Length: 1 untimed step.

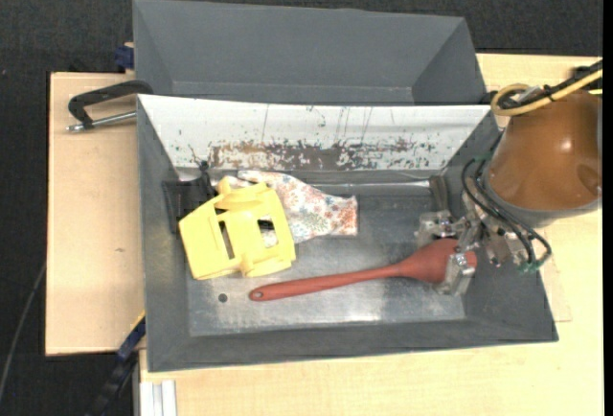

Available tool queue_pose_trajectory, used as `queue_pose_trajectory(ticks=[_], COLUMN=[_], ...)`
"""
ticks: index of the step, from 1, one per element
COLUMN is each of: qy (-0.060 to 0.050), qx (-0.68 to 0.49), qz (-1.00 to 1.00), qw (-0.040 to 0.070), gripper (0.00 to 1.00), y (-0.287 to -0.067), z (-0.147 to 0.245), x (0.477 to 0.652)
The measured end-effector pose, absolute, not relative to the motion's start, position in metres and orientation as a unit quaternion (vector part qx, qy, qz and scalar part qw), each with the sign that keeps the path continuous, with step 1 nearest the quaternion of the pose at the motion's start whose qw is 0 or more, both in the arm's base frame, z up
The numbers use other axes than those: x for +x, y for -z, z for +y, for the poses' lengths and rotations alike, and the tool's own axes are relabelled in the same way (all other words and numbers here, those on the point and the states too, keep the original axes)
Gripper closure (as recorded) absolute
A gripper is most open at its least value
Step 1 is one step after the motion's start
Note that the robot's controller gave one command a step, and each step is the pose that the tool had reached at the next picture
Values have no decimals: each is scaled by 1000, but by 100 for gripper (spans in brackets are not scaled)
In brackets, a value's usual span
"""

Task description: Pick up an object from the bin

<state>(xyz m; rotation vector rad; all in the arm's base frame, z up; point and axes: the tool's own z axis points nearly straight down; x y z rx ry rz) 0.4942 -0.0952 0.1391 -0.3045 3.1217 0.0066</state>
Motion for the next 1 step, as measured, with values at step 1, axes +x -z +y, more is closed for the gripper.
queue_pose_trajectory(ticks=[1], qy=[-2], qx=[-97], qz=[995], qw=[3], gripper=[100], y=[-145], z=[-95], x=[495])
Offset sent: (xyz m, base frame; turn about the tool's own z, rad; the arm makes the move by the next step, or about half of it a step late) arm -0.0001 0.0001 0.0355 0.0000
